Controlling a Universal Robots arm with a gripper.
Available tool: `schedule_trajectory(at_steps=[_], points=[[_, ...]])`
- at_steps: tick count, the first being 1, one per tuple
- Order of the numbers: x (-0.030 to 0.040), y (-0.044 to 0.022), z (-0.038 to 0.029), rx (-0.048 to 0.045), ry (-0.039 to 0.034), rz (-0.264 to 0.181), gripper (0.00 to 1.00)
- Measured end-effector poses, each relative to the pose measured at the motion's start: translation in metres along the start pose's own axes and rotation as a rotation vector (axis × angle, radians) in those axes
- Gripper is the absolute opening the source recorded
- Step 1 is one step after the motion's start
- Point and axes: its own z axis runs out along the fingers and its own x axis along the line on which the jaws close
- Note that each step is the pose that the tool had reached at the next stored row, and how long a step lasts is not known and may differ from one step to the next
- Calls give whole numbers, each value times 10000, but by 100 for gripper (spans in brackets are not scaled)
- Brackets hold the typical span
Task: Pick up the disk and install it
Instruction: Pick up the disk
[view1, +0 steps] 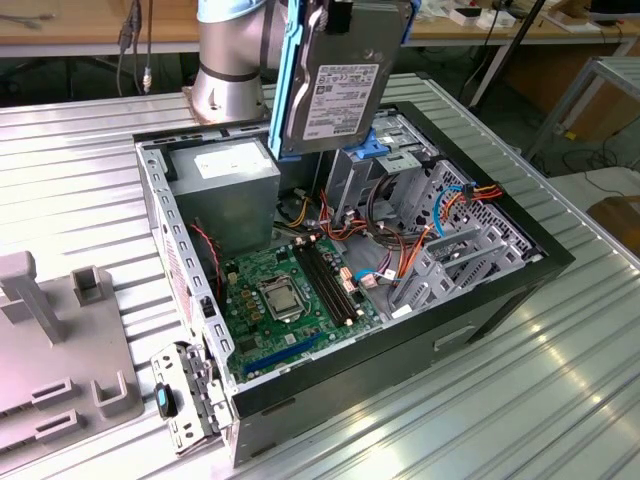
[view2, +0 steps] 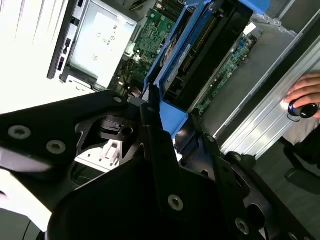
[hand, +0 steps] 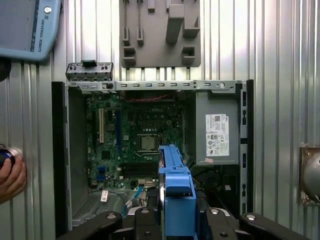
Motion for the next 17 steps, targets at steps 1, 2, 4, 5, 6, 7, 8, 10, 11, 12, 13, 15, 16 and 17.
schedule_trajectory(at_steps=[1, 2, 4, 5, 6, 7, 8, 10, 11, 12, 13, 15, 16, 17], points=[[6, -46, 1, 1, -1, -1, 37], [9, -70, 1, 0, 1, -1, 37], [9, -88, 2, 0, 0, -1, 37], [9, -89, 2, 0, 0, -1, 37], [9, -89, 2, 0, 1, 1, 37], [9, -89, 2, 0, 1, 1, 37], [9, -89, 2, 0, 1, 0, 37], [9, -90, 2, 0, 0, 0, 37], [9, -90, 2, 0, 0, 0, 37], [9, -91, 2, 0, 0, 0, 37], [9, -92, 2, 0, 0, 0, 37], [9, -93, 2, 0, 0, 0, 37], [9, -93, 2, 0, 0, 0, 37], [9, -94, 2, 0, 1, -1, 37]])
